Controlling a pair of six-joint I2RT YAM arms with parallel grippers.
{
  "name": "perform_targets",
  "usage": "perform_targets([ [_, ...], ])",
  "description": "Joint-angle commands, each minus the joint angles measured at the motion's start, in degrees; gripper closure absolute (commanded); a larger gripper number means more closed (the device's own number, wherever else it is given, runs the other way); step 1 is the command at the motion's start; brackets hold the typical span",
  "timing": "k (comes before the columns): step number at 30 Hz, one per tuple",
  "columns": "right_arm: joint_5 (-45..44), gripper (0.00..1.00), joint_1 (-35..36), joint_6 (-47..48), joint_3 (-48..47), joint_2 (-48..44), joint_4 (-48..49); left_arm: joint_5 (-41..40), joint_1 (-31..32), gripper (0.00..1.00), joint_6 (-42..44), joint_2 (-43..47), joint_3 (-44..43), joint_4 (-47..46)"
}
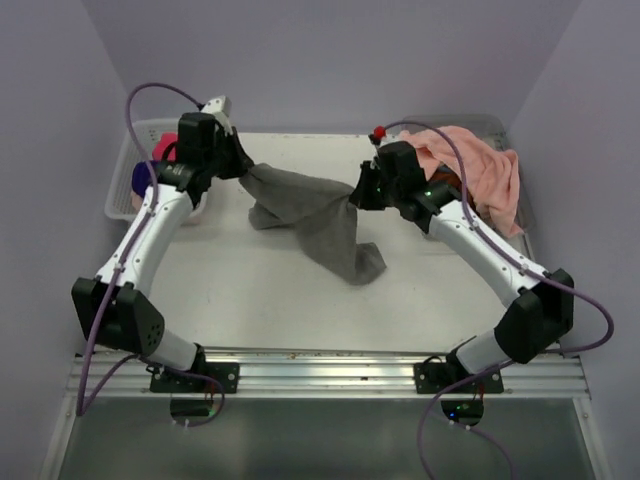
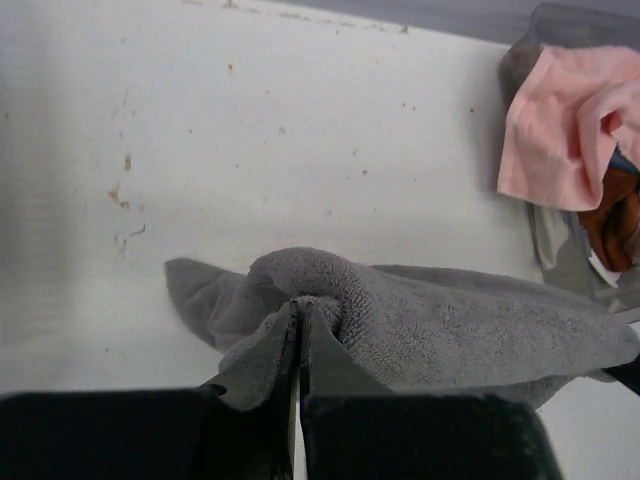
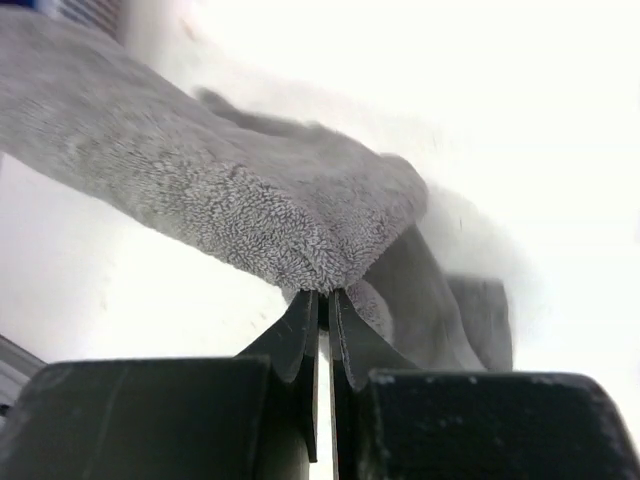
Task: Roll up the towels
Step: Flatten the towel
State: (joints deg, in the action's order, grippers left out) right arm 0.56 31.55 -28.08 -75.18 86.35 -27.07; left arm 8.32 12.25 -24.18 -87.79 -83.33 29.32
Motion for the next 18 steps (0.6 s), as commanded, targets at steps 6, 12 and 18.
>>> perform_targets([
  [6, -4.9, 1.00, 1.1, 10.4, -16.0, -10.1, -6.0, -10.1, -0.5, 1.00, 1.7, 12.4, -4.6, -1.9],
  [12, -5.1, 1.00, 1.1, 12.8, -21.5, -16.6, -6.9, -10.3, -0.5, 1.00, 1.7, 19.4, -4.6, -5.2],
  [18, -3.3, 1.00, 1.1, 12.7, -24.9, -18.4, -6.9, -9.5, -0.5, 1.00, 1.0, 21.1, -5.4, -6.0],
])
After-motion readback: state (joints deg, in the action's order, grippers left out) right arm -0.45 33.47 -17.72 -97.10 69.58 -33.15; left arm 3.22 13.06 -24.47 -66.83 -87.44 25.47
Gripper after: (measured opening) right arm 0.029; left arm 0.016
